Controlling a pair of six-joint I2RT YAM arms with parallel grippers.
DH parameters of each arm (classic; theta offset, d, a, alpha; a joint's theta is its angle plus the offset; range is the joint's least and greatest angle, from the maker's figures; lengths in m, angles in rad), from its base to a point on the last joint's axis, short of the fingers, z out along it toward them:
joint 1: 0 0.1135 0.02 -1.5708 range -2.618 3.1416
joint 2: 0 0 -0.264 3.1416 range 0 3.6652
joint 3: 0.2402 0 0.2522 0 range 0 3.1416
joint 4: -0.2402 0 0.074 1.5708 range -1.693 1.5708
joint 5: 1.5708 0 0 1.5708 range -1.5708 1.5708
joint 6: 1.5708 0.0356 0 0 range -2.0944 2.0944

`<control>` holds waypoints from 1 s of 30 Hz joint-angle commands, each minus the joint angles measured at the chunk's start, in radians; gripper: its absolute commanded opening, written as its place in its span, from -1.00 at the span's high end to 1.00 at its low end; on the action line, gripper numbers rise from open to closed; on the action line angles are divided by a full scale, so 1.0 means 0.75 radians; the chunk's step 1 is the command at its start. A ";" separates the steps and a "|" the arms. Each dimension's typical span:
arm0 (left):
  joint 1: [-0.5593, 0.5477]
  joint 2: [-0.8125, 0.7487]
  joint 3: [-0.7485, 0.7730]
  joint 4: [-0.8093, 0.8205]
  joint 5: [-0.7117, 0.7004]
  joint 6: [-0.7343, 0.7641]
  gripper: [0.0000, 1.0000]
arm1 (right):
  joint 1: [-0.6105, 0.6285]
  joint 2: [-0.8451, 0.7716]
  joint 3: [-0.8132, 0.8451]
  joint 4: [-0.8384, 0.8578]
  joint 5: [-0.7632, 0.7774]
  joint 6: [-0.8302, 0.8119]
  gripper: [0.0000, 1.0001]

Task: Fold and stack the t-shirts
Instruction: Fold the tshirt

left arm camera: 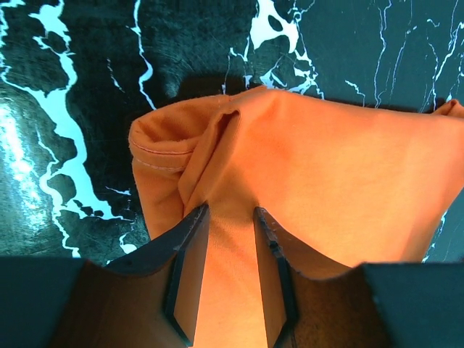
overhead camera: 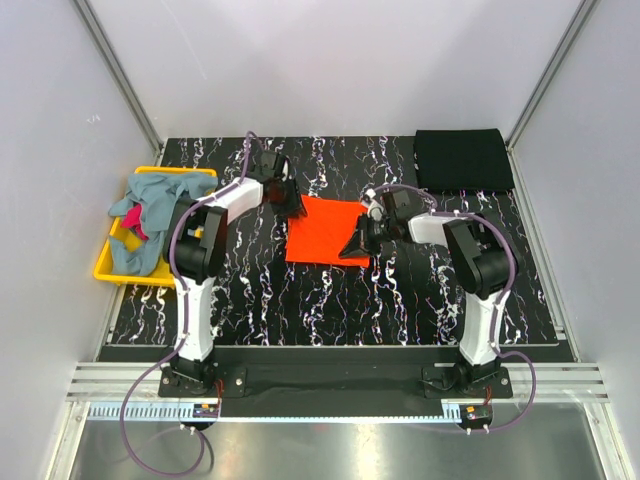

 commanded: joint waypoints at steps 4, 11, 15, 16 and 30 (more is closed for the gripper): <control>0.026 -0.131 -0.004 0.040 0.089 -0.010 0.23 | 0.002 -0.190 0.053 -0.074 0.141 -0.023 0.75; 0.052 -0.382 -0.079 0.002 0.200 -0.003 0.00 | -0.116 -0.256 0.229 -0.260 0.420 -0.160 -0.40; 0.062 -0.462 -0.094 -0.080 0.265 0.005 -0.01 | -0.204 -0.181 0.358 -0.342 0.395 -0.215 -0.69; 0.064 -0.481 -0.118 -0.099 0.277 0.017 -0.01 | -0.214 -0.164 0.381 -0.366 0.397 -0.229 -0.74; 0.081 -0.154 -0.008 -0.089 0.079 0.203 -0.20 | -0.227 0.096 0.651 -0.502 0.465 -0.444 -0.99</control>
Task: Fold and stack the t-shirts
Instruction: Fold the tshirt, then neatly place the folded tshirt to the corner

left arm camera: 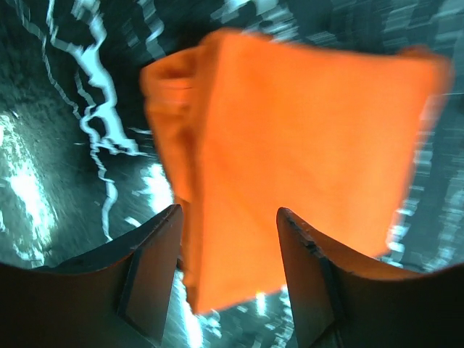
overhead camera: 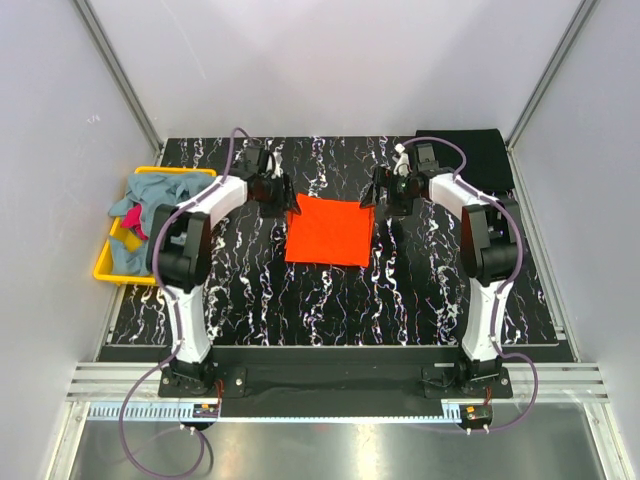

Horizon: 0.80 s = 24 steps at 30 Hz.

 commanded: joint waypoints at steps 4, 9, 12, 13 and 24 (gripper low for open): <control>0.009 0.145 0.137 0.016 -0.065 0.064 -0.23 | 0.010 0.040 0.076 -0.016 0.048 -0.118 -0.99; 0.007 0.239 0.214 0.026 -0.055 0.068 -0.24 | 0.010 0.071 0.062 -0.016 0.042 -0.135 -1.00; 0.007 0.252 0.223 0.038 -0.059 0.072 -0.22 | 0.012 0.073 0.037 -0.012 0.044 -0.141 -1.00; 0.005 0.246 0.217 0.046 -0.061 0.070 -0.20 | 0.010 0.075 0.035 -0.010 0.042 -0.143 -0.99; 0.002 0.309 0.264 0.102 0.078 0.077 -0.07 | 0.012 0.118 0.072 0.004 0.003 -0.131 -0.99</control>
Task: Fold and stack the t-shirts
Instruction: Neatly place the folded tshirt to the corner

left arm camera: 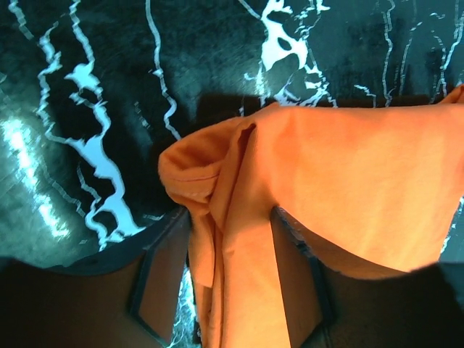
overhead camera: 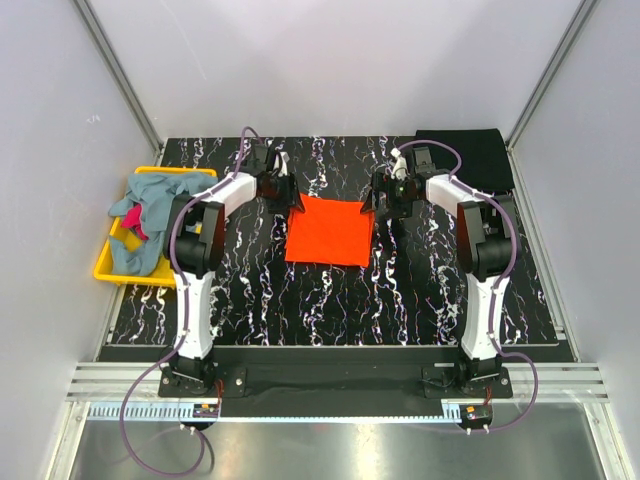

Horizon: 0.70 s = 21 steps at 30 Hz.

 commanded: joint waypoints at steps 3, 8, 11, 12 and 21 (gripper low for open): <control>0.000 0.053 0.081 0.062 0.111 0.034 -0.04 | 0.012 0.052 0.059 0.019 -0.008 -0.025 -0.99; 0.000 0.069 0.107 0.071 0.201 0.036 0.22 | 0.012 0.105 0.094 0.017 -0.035 -0.027 -0.99; 0.000 0.067 0.130 0.077 0.276 0.036 0.47 | 0.012 0.126 0.096 0.017 -0.051 -0.025 -0.99; -0.002 0.065 0.134 0.083 0.297 0.028 0.70 | 0.012 0.128 0.094 0.019 -0.053 -0.025 -1.00; 0.069 0.040 -0.028 0.381 0.679 -0.236 1.00 | 0.006 0.083 0.029 0.017 -0.037 -0.107 -0.99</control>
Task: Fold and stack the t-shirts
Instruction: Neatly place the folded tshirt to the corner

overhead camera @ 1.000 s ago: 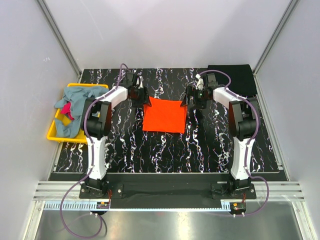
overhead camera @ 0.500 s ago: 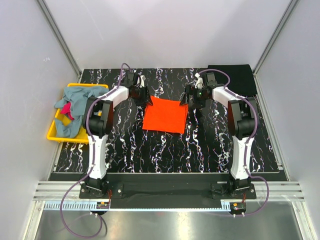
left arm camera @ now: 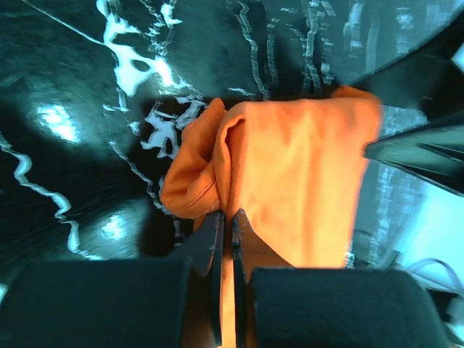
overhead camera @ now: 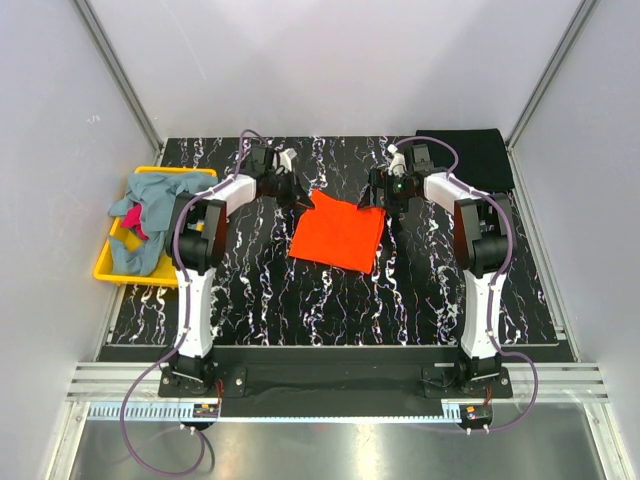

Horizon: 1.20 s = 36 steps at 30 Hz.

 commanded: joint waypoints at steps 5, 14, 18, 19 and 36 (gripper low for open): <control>0.092 0.038 -0.105 0.212 0.242 -0.175 0.82 | -0.023 -0.026 -0.065 -0.023 0.019 -0.061 -0.99; 0.104 0.003 -0.048 0.039 0.106 -0.146 0.03 | -0.047 -0.067 -0.096 -0.021 -0.036 -0.053 -1.00; 0.106 -0.058 0.050 -0.180 -0.048 -0.054 -0.07 | -0.045 -0.020 -0.079 -0.019 -0.085 -0.047 -0.99; 0.104 -0.075 0.069 -0.211 -0.099 -0.044 -0.09 | -0.043 -0.013 -0.077 -0.021 -0.085 -0.049 -0.99; -0.006 -0.698 -0.136 -0.516 -0.402 0.091 -0.14 | 0.006 0.042 -0.035 -0.043 -0.023 -0.092 -0.30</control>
